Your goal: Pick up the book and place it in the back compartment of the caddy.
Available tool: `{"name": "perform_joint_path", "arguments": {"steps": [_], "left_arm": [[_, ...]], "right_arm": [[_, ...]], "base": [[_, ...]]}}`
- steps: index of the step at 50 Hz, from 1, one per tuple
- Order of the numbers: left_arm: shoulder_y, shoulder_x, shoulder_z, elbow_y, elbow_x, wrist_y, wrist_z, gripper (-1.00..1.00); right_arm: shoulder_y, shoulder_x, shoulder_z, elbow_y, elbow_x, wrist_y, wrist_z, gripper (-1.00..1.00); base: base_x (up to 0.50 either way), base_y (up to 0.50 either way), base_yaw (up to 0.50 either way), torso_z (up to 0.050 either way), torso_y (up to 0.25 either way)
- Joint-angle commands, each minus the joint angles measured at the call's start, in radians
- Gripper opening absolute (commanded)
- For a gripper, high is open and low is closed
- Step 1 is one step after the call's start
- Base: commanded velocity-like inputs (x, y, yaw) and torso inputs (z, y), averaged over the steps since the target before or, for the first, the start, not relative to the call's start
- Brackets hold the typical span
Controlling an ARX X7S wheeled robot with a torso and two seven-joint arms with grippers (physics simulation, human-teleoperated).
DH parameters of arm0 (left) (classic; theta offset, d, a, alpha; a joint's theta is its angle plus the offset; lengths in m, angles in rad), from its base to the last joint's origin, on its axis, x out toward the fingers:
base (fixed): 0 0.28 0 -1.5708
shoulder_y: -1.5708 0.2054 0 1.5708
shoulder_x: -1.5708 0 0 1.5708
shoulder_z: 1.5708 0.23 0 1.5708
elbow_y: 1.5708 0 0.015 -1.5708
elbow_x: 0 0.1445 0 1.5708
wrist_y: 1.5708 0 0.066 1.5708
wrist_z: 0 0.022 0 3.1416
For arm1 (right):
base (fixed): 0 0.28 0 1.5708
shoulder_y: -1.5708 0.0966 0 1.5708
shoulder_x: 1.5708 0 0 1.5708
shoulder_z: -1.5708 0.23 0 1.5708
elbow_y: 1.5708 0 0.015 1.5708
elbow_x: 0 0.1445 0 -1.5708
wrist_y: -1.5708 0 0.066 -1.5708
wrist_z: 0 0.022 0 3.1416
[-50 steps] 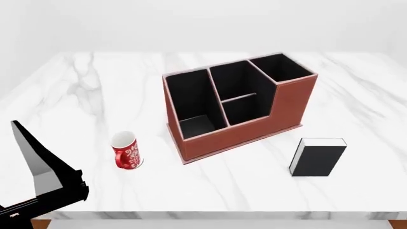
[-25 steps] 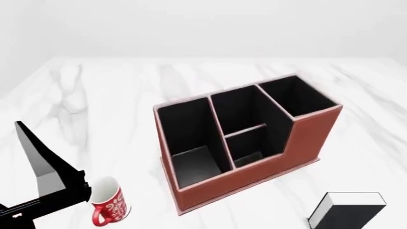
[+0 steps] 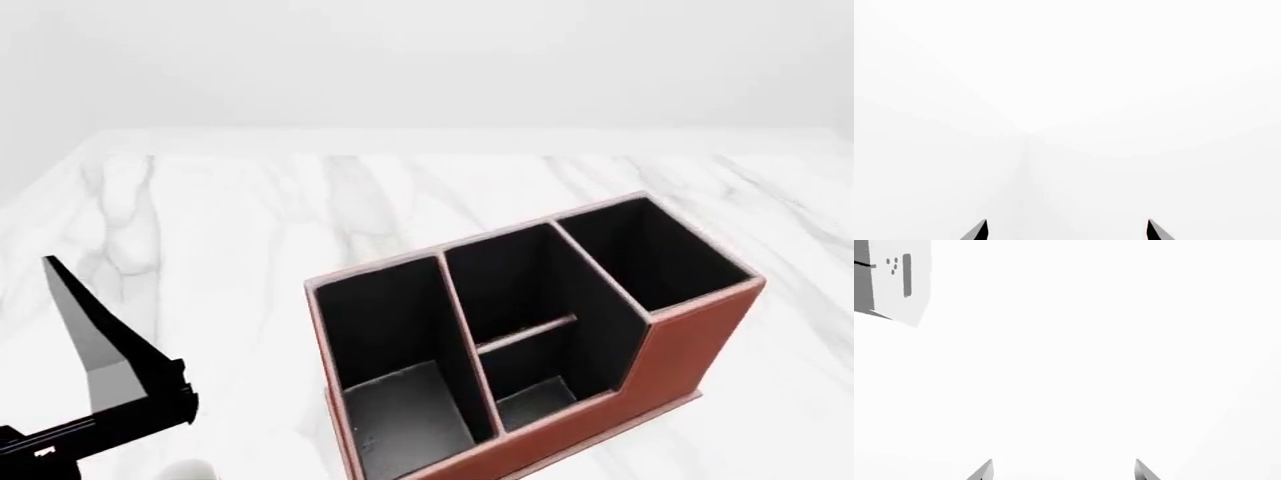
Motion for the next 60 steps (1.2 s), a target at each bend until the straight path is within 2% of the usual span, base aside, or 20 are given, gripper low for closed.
{"name": "perform_joint_path", "arguments": {"steps": [1,9,25,34,37,40,41,43,45,47,48,50,56,60], "left_arm": [[0.001,0.012,-0.019,-0.011,0.007,0.014,0.016,1.0],[0.001,0.008,-0.013,-0.014,0.009,0.015,0.011,1.0],[0.003,-0.001,0.005,-0.027,0.016,0.023,0.002,1.0],[-0.002,-0.005,0.017,-0.033,0.012,0.008,0.006,1.0],[-0.016,-0.016,0.046,-0.018,-0.01,-0.078,0.059,1.0],[-0.073,-0.031,0.101,0.023,-0.071,-0.259,0.168,1.0],[-0.113,-0.051,0.154,0.042,-0.085,-0.378,0.249,1.0],[-0.142,-0.061,0.194,0.054,-0.082,-0.417,0.29,1.0],[-0.183,-0.069,0.254,0.08,-0.084,-0.525,0.362,1.0],[-0.243,-0.058,0.291,0.107,-0.194,-0.654,0.459,1.0],[-0.274,-0.059,0.321,0.105,-0.196,-0.696,0.483,1.0],[-0.295,-0.054,0.334,0.101,-0.245,-0.721,0.52,1.0],[-0.446,-0.04,0.527,0.119,-0.233,-0.915,0.632,1.0],[-0.477,-0.033,0.59,0.144,-0.225,-0.977,0.655,1.0]], "right_arm": [[-0.001,-0.041,0.031,0.015,-0.09,-0.027,-0.005,1.0],[-0.007,-0.018,0.015,0.017,-0.062,-0.02,0.002,1.0],[-0.011,-0.001,0.001,0.021,-0.059,-0.016,0.015,1.0],[-0.009,-0.001,-0.006,0.023,-0.083,0.01,0.015,1.0],[-0.009,0.0,-0.009,0.013,-0.083,0.023,0.016,1.0],[-0.007,-0.001,-0.017,0.008,-0.092,0.032,0.015,1.0],[-0.009,-0.002,-0.018,0.004,-0.102,0.03,0.012,1.0],[-0.011,0.001,-0.019,0.0,-0.103,0.031,0.013,1.0],[-0.009,0.003,-0.021,-0.005,-0.103,0.037,0.013,1.0],[-0.01,0.004,-0.023,-0.006,-0.105,0.035,0.014,1.0],[-0.011,0.005,-0.023,-0.005,-0.106,0.033,0.015,1.0],[-0.011,0.008,-0.025,-0.005,-0.105,0.035,0.016,1.0],[-0.01,0.014,-0.033,0.001,-0.104,0.037,0.019,1.0],[-0.011,0.018,-0.038,0.009,-0.105,0.035,0.022,1.0]], "base": [[0.0,0.0,0.0,0.0,0.0],[0.0,-0.03,0.0,0.0,0.0],[0.0,-0.48,0.0,0.0,0.0],[0.0,-0.01,0.0,0.0,0.0],[0.0,0.0,0.0,0.0,0.0],[0.0,0.0,0.0,0.0,0.0],[0.0,0.0,0.0,0.0,0.0],[0.0,0.0,0.0,0.0,0.0],[0.0,0.0,0.0,0.0,0.0],[0.0,0.0,0.0,0.0,0.0],[0.0,0.0,0.0,0.0,0.0],[0.0,0.0,0.0,0.0,0.0],[0.0,0.0,0.0,0.0,0.0],[0.0,0.0,0.0,0.0,0.0]]}}
